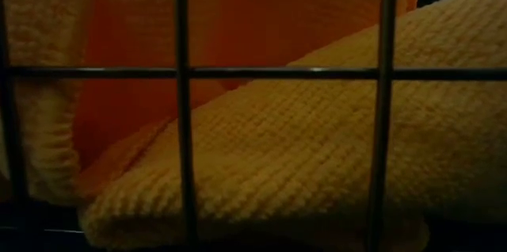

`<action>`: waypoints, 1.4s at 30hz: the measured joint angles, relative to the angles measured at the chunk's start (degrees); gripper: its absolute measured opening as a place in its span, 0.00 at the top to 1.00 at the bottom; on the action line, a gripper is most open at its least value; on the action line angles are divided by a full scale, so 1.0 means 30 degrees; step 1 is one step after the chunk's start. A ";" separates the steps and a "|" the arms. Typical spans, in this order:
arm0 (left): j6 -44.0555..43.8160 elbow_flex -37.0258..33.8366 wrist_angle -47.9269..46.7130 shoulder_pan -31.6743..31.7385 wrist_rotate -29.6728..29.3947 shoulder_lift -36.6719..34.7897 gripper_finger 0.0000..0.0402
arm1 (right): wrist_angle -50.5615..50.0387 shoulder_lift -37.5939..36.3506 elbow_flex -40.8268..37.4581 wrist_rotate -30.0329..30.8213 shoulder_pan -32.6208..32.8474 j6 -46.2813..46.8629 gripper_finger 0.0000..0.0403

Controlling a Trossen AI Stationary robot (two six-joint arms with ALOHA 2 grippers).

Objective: Sort microfiber towel by color & place in baskets
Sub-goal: Put the orange microfiber towel into the gold wire basket

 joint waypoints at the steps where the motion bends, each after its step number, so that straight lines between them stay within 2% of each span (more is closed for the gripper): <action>1: 0.0046 0.0000 -0.0023 -0.0023 -0.0036 -0.0175 0.72 | -0.0046 0.0176 0.0000 0.0242 -0.0007 -0.0012 0.44; 19: 0.0992 0.0007 0.0013 -0.0315 -0.1776 -0.3620 0.72 | -0.0524 0.3445 0.0000 0.0231 -0.0004 -0.0478 0.46; 24: 0.2298 0.0007 0.0401 -0.0363 -0.1968 -0.3653 0.72 | -0.0508 0.3644 0.0000 0.0217 -0.0007 -0.0478 0.60; 31: 0.2919 0.0007 0.0610 -0.0075 -0.2289 -0.3653 0.72 | -0.0509 0.3644 0.0000 -0.0426 -0.0007 -0.0466 0.95; 33: 0.2921 0.0007 0.0665 -0.0034 -0.1906 -0.3653 0.72 | -0.0514 0.3644 0.0000 -0.0846 -0.0005 -0.0462 0.97; 38: 0.2272 0.0000 0.0436 0.0034 0.0943 -0.4229 0.72 | -0.0539 0.3636 0.0000 -0.1623 -0.0006 -0.0438 0.94; 42: 0.1798 0.0000 -0.0650 -0.0020 0.1089 -0.4879 0.72 | -0.0555 0.3636 0.0000 -0.1957 -0.0005 -0.0434 0.98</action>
